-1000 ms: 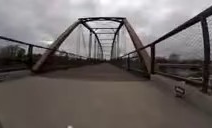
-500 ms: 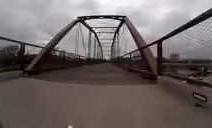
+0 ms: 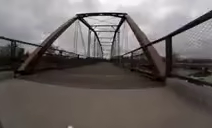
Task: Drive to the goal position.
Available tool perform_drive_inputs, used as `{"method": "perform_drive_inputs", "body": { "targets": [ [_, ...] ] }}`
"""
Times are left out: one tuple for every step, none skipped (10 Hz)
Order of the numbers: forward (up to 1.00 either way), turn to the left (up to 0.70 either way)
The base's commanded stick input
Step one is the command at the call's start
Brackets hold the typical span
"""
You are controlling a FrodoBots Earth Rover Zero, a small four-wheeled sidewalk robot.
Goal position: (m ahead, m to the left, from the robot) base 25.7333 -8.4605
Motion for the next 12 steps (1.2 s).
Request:
{"method": "perform_drive_inputs", "body": {
  "targets": [
    [1.0, 0.0],
    [1.0, 0.0],
    [1.0, 0.0],
    [1.0, 0.0],
    [1.0, 0.0],
    [1.0, 0.0],
    [1.0, 0.0],
    [1.0, 0.0],
    [1.0, 0.0],
    [1.0, 0.0],
    [1.0, 0.0],
    [1.0, 0.0]
  ]
}}
